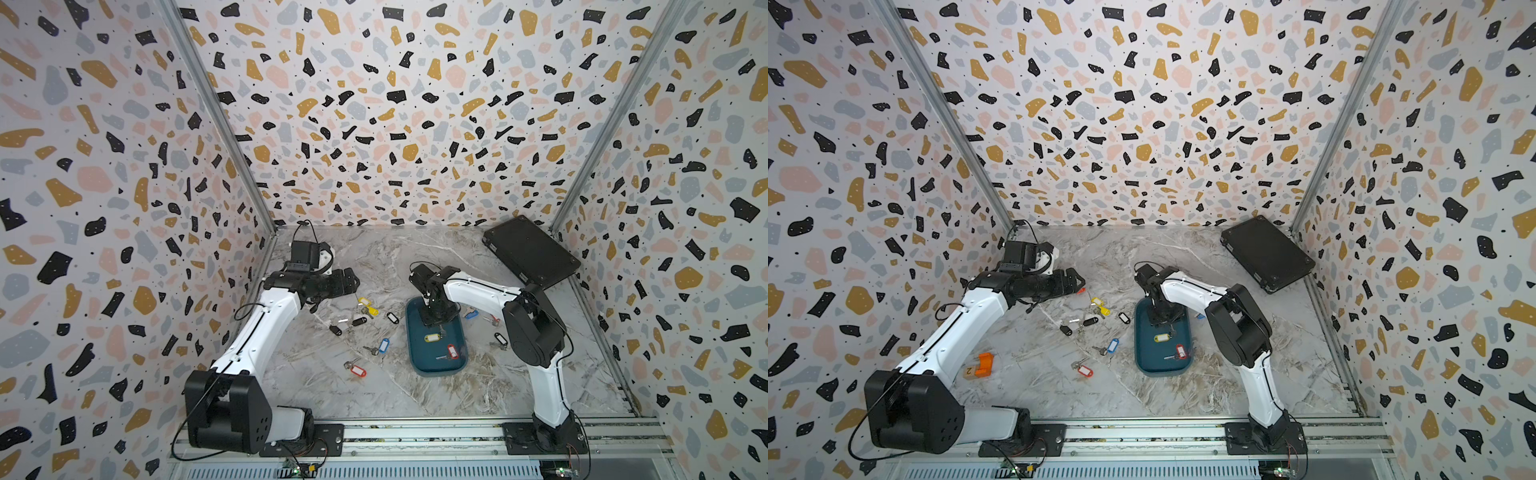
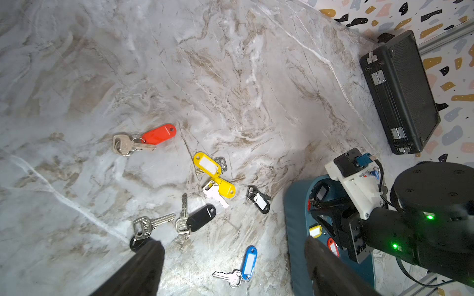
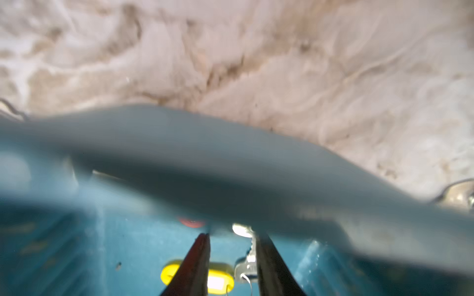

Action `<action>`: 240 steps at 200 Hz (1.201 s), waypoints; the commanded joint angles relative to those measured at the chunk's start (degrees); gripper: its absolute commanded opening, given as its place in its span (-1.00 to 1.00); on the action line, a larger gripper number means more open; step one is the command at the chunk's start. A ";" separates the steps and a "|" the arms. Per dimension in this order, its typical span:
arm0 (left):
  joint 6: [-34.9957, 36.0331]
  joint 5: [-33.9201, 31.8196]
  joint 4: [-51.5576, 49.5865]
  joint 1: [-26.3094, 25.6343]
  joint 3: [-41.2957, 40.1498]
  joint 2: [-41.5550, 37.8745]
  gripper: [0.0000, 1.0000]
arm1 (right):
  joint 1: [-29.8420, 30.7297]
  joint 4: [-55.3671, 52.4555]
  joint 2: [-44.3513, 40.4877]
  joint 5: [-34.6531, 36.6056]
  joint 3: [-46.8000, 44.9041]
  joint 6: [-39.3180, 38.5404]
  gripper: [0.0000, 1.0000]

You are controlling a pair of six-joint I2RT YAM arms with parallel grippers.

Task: Take the keys out of the storage box
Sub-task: Pick up the key from the storage box.

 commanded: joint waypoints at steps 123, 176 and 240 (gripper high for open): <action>-0.13 1.06 1.28 -0.11 0.16 -0.89 0.78 | 0.76 -5.38 -0.26 6.90 3.45 1.27 -1.00; -0.14 1.17 1.28 -0.15 0.11 -1.08 0.78 | 0.72 -6.17 -10.16 7.10 1.10 1.38 -1.00; -0.10 1.12 1.28 -0.15 0.07 -1.42 0.78 | 0.00 -6.63 -13.98 3.09 2.93 2.08 -1.00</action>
